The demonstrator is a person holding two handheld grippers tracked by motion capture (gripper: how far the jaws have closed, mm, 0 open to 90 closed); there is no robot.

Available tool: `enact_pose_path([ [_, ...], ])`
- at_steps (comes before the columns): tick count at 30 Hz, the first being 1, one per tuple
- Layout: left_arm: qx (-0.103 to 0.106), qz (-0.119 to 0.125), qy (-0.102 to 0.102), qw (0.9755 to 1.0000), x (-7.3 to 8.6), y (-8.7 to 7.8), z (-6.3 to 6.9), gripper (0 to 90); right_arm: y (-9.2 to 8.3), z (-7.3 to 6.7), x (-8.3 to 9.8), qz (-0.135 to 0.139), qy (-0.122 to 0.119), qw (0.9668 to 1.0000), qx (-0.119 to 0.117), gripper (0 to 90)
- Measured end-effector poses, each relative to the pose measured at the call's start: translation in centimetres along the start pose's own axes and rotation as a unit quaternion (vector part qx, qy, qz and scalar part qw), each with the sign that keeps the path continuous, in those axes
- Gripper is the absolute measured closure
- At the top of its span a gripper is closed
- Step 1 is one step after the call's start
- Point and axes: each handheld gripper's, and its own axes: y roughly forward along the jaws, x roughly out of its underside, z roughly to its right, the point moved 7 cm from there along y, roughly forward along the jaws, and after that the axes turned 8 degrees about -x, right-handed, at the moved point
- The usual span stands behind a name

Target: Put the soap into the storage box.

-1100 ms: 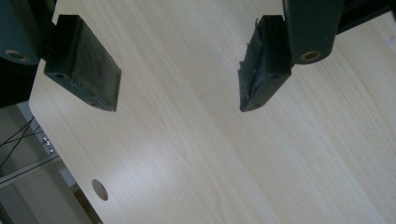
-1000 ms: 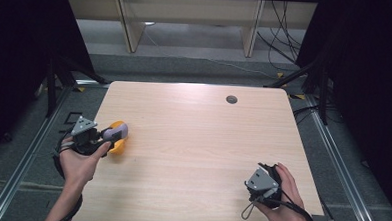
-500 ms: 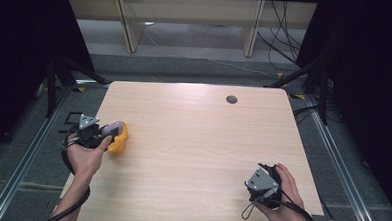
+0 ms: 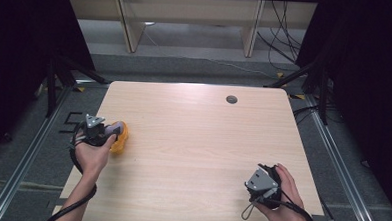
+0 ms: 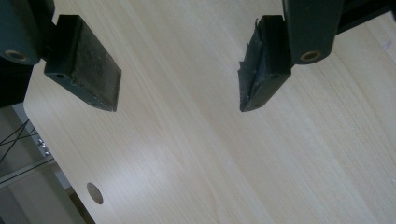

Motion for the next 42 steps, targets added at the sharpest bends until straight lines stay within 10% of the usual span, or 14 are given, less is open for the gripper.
enact_pose_path([
  [13,-0.009,-0.001,0.003,1.0,0.3,0.4,0.0,58.2,0.0,-0.3,0.0,-0.002,0.009,1.0,-0.004,30.7],
  [30,0.004,-0.078,0.036,0.9963,2.4,0.2,0.0,57.2,0.1,-0.3,-0.2,-0.002,-0.002,0.9999,-0.01,30.9],
  [42,0.016,-0.033,0.025,0.999,0.8,-3.3,-0.5,43.1,0.0,-0.4,0.0,-0.002,0.009,0.9999,-0.008,30.4],
])
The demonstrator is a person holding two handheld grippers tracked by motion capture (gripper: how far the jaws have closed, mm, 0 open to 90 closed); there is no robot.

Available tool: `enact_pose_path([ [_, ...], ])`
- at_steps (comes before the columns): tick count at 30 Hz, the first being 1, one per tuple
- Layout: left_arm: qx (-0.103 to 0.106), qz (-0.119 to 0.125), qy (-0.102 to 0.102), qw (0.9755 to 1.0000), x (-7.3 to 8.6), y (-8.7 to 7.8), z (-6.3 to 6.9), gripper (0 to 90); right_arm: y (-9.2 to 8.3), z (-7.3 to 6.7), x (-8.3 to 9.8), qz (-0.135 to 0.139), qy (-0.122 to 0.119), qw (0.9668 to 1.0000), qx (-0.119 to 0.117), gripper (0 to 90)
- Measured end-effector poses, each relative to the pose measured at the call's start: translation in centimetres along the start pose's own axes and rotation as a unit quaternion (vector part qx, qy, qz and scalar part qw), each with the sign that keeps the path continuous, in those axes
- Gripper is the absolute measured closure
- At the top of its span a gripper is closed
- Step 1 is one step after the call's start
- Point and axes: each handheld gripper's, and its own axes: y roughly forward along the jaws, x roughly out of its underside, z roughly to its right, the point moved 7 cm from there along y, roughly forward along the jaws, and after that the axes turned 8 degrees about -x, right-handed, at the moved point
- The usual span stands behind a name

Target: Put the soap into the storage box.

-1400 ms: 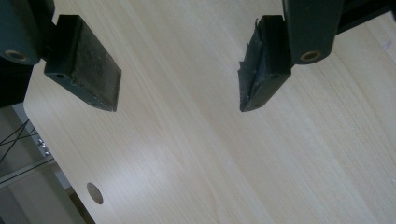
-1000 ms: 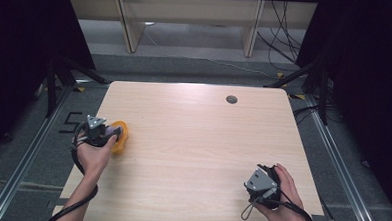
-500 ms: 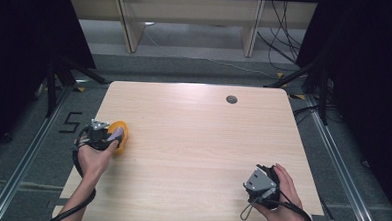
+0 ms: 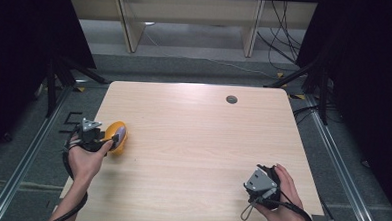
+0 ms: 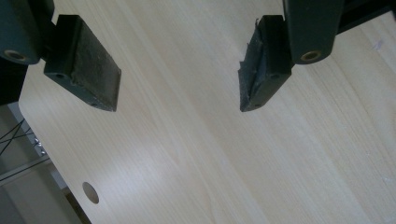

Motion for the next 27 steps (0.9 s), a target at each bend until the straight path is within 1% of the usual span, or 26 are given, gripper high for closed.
enact_pose_path([
  [1,0.0,0.009,-0.001,1.0,0.0,-0.5,0.0,42.8,0.0,0.0,0.0,0.0,0.0,1.0,0.0,30.4],
  [2,0.0,0.009,-0.001,1.0,0.0,-0.5,0.0,42.5,0.0,0.0,0.0,0.0,0.0,1.0,0.0,30.4],
  [4,0.004,0.026,-0.001,0.9996,0.2,-2.2,-0.1,41.9,0.1,0.2,0.0,0.001,-0.009,1.0,0.0,30.3],
  [5,0.006,0.031,-0.001,0.9995,0.3,-2.7,-0.1,41.7,0.1,0.2,0.0,0.002,-0.012,0.9999,0.0,30.3],
  [6,0.008,0.037,0.0,0.9993,0.5,-3.2,-0.1,41.7,0.0,0.1,0.1,0.0,-0.001,1.0,0.002,30.2],
  [7,0.009,0.04,0.002,0.9992,0.8,-3.6,-0.1,41.6,0.0,0.1,0.0,0.001,-0.008,1.0,0.0,30.2],
  [8,0.011,0.042,0.003,0.999,1.1,-4.0,0.0,41.5,0.0,0.1,0.0,0.0,0.0,1.0,0.002,30.1],
  [10,0.016,0.046,0.003,0.9988,1.9,-4.7,0.2,41.5,0.0,0.1,0.0,0.0,0.0,1.0,0.001,30.1],
  [12,0.02,0.047,0.006,0.9987,3.0,-5.1,0.4,41.5,0.0,0.1,0.1,0.0,-0.002,1.0,0.002,30.1],
  [13,0.024,0.048,0.006,0.9985,3.5,-5.2,0.5,41.5,0.0,0.1,0.1,0.0,-0.002,1.0,0.002,30.1],
  [14,0.025,0.048,0.006,0.9985,4.1,-5.3,0.6,41.5,0.0,0.2,0.1,0.001,-0.009,1.0,0.0,30.1],
  [15,0.025,0.048,0.006,0.9985,4.1,-5.3,0.6,41.5,0.0,0.2,0.1,0.001,-0.008,1.0,-0.001,30.1],
  [16,0.03,0.054,0.005,0.9981,5.3,-5.3,1.0,41.6,0.0,0.2,0.1,0.002,-0.008,1.0,-0.001,30.1],
  [17,0.031,0.061,0.004,0.9976,5.9,-5.3,1.2,42.0,0.0,0.1,0.1,0.001,-0.001,1.0,0.001,30.1],
  [18,0.034,0.067,0.004,0.9971,6.6,-5.1,1.4,42.8,0.0,0.1,0.1,0.002,-0.001,1.0,0.001,30.2],
  [19,0.034,0.067,0.004,0.9971,6.6,-5.1,1.4,43.9,0.0,0.1,0.1,0.002,-0.001,1.0,0.001,30.2],
  [20,0.041,0.056,0.003,0.9976,8.0,-4.8,2.1,44.7,0.1,0.2,0.1,0.008,-0.005,1.0,-0.001,30.3],
  [21,0.05,0.055,0.007,0.9972,8.4,-4.7,2.4,44.9,0.2,0.2,0.1,0.01,-0.004,0.9999,0.0,30.7],
  [22,0.053,0.054,0.015,0.997,8.7,-4.5,2.6,45.0,0.2,0.2,0.2,0.014,-0.004,0.9999,-0.004,31.2],
  [23,0.052,0.048,0.018,0.9973,8.8,-4.4,2.7,45.1,0.1,0.1,0.2,0.015,0.004,0.9999,-0.004,31.9],
  [24,0.053,0.05,0.017,0.9972,8.7,-4.3,2.8,45.1,0.1,0.2,0.2,0.018,-0.005,0.9998,-0.005,32.4],
  [25,0.055,0.056,0.014,0.9968,8.5,-4.3,2.9,45.2,0.1,0.1,0.3,0.02,0.005,0.9998,-0.002,33.0],
  [26,0.055,0.06,0.015,0.9966,8.4,-4.3,2.8,45.1,0.1,0.2,0.2,0.025,0.003,0.9997,-0.003,33.9],
  [27,0.055,0.062,0.012,0.9965,8.3,-4.3,2.8,45.2,0.0,0.2,0.3,0.022,0.011,0.9997,-0.009,34.6],
])
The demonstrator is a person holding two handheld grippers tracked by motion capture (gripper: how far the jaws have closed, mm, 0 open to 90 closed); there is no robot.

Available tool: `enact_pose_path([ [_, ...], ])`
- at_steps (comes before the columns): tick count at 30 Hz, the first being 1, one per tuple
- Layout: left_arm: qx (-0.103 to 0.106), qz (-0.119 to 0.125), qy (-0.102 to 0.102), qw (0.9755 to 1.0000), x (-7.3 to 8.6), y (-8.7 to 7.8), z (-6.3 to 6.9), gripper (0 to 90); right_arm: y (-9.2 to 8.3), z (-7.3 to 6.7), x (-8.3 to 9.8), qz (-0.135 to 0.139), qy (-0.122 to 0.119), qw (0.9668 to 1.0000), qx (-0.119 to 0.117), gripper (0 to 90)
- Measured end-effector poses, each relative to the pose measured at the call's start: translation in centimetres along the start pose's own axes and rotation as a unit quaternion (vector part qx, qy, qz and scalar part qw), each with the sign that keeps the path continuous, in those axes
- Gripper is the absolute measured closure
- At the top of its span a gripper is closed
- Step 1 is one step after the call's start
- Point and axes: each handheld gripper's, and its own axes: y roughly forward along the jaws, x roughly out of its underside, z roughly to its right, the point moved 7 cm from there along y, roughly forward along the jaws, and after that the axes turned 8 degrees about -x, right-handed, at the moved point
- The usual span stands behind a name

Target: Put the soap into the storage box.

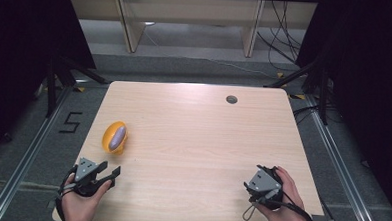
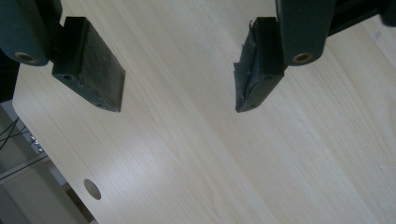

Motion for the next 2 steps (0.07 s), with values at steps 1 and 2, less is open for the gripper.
enact_pose_path([
  [1,0.001,-0.001,-0.003,1.0,0.03,0.02,-0.02,45.1,0.01,0.02,0.01,0.006,0.008,0.9999,0.006,35.2],
  [2,0.001,-0.001,-0.003,1.0,0.03,0.02,-0.02,45.1,0.01,0.02,0.01,0.006,0.008,0.9999,0.006,35.2],
])
